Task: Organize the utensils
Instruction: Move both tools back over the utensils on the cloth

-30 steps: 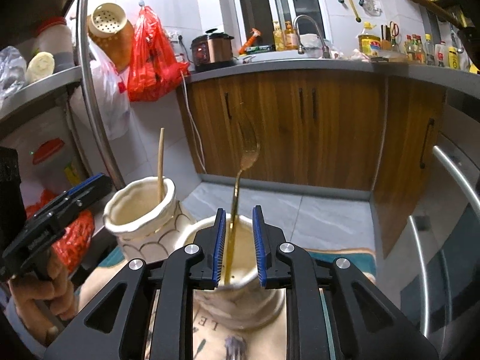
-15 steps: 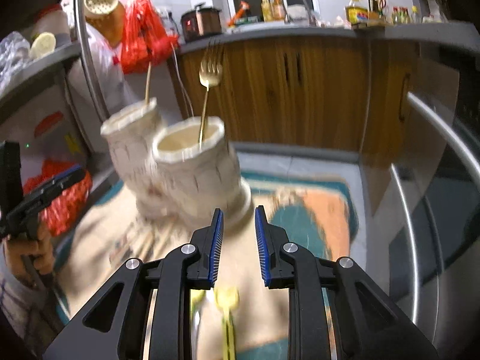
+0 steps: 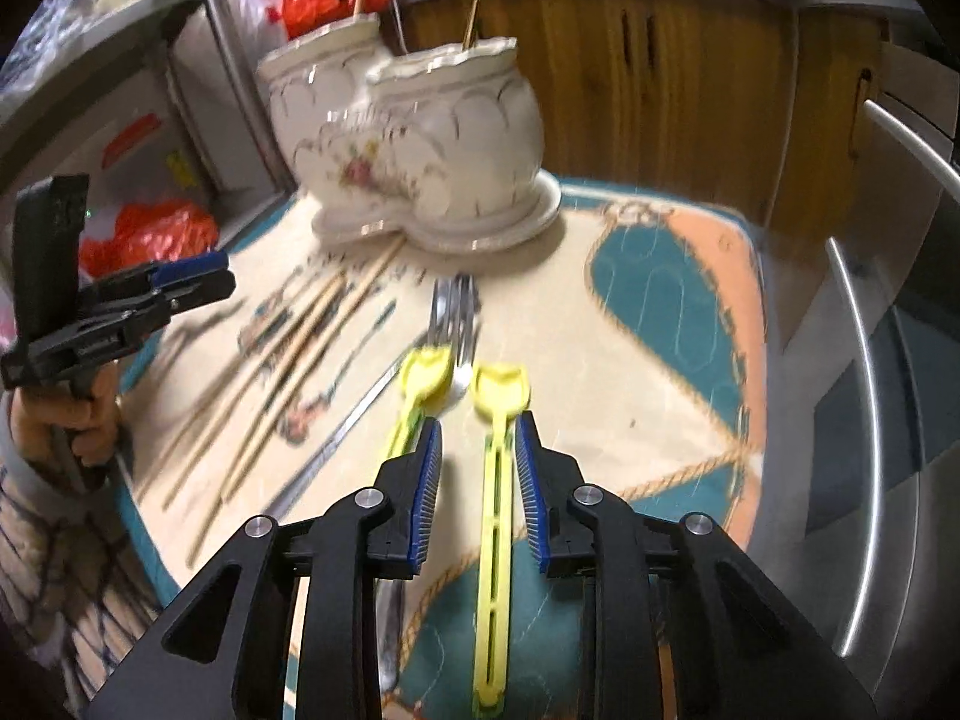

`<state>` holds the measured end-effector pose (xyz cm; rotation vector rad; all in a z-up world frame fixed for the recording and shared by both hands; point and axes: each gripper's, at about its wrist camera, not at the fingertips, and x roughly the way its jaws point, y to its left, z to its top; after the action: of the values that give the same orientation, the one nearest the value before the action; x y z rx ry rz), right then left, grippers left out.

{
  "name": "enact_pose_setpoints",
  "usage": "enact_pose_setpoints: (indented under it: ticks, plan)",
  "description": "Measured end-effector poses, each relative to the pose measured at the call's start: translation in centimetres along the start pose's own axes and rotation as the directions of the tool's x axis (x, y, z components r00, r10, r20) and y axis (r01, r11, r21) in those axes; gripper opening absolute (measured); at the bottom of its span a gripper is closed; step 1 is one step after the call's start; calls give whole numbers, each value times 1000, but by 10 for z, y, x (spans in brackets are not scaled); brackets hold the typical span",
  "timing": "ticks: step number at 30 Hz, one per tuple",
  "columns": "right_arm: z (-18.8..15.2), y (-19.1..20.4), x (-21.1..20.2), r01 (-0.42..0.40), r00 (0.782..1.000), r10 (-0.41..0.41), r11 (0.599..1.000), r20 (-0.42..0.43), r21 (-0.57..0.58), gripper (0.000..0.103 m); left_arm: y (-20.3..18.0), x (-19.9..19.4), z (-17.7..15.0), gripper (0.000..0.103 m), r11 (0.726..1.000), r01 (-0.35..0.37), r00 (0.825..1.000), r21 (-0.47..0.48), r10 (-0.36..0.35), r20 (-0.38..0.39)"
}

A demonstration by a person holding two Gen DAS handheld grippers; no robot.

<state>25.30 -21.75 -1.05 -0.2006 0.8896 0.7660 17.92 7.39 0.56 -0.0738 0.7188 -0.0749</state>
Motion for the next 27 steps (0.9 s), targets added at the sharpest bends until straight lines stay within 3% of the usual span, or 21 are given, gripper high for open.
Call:
enact_pose_setpoints:
  ticks: [19,23,27]
  plan:
    - [-9,11,3,68,995,-73,994,-64,-81,29,-21,15,-19,53,998,7,992,61,0,-123]
    - [0,11,6,56,989,-69,994,-131,-99,29,-24,19,-20,53,997,-11,989,70,21,-147]
    - [11,17,12,65,969,-98,987,-225,-149,28,-25,19,-19,53,997,-13,986,82,27,-164]
